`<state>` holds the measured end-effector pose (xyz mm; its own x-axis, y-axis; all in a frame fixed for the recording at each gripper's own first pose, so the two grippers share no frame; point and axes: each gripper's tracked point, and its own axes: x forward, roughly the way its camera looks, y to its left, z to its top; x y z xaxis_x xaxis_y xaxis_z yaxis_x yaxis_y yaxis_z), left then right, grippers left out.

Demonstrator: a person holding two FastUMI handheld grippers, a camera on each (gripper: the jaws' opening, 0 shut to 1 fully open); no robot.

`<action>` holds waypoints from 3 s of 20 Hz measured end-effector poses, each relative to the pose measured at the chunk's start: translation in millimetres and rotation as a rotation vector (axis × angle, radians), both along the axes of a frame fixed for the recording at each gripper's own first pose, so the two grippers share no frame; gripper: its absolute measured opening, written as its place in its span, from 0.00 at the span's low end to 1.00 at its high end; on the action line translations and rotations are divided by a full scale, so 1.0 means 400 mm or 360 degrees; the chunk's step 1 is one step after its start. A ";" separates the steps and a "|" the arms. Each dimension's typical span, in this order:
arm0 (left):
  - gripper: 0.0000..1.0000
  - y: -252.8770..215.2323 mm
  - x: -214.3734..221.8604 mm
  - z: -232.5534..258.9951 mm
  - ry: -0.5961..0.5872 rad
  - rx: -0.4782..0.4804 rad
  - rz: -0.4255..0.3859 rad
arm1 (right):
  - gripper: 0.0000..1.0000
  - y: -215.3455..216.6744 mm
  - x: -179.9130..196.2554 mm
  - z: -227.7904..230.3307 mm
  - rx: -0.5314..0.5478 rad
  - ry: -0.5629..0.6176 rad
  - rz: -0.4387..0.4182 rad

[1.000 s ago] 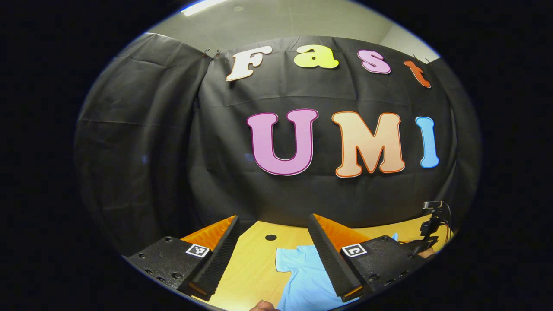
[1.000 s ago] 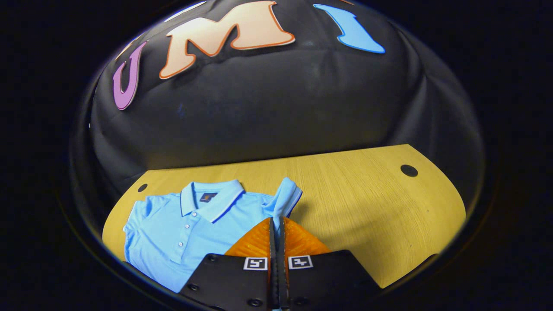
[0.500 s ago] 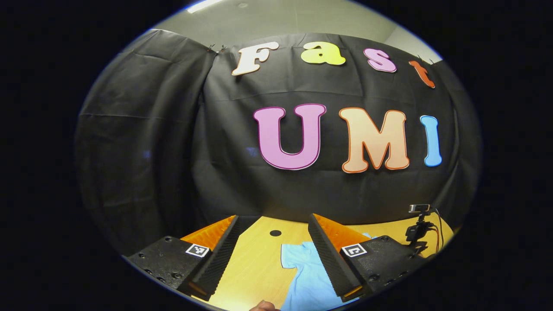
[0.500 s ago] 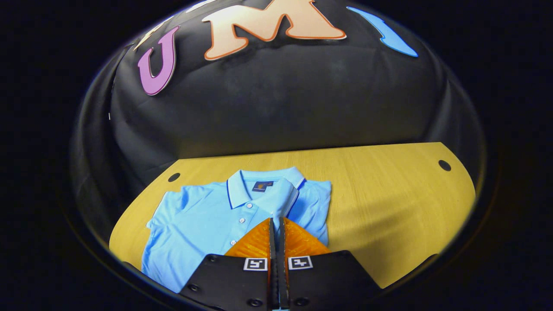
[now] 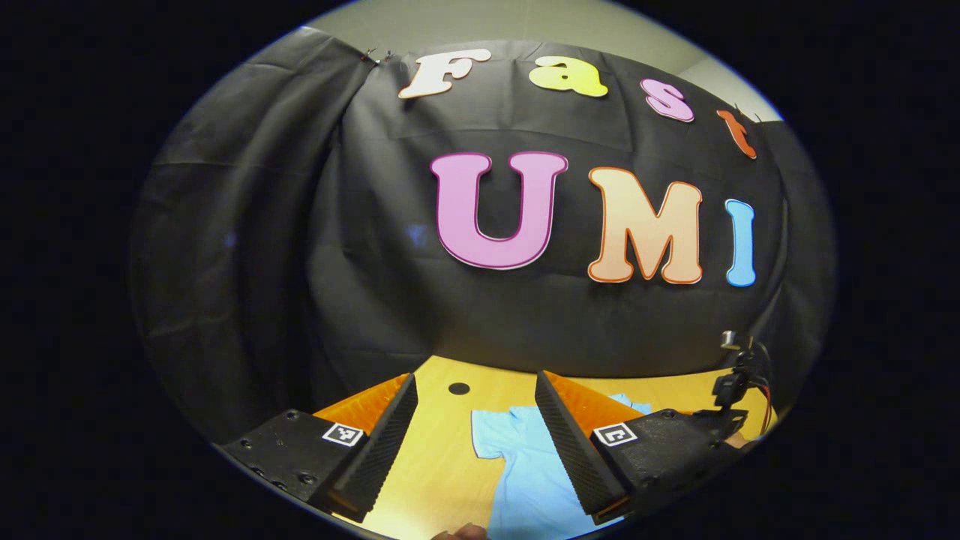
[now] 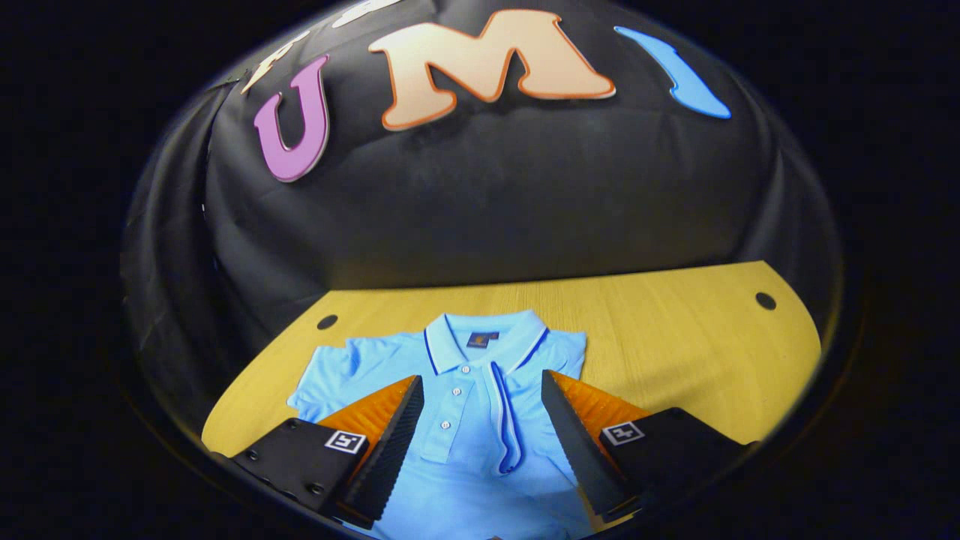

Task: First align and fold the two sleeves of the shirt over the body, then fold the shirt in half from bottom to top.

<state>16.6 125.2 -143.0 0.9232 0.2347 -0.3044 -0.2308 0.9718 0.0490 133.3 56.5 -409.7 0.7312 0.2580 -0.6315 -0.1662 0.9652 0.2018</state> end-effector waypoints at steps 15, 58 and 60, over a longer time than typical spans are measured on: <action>0.96 0.037 0.248 -0.480 0.0442 -0.0235 -0.0124 | 0.98 -0.299 -0.251 0.268 -0.0241 -0.0146 -0.0333; 0.00 -0.237 0.330 -0.706 0.0769 -0.0007 -0.0195 | 0.98 -0.302 -0.408 0.301 -0.0152 -0.0073 -0.0263; 0.00 -0.273 0.321 -0.729 0.0798 0.0007 -0.0216 | 0.98 -0.320 -0.417 0.304 -0.0150 -0.0076 -0.0279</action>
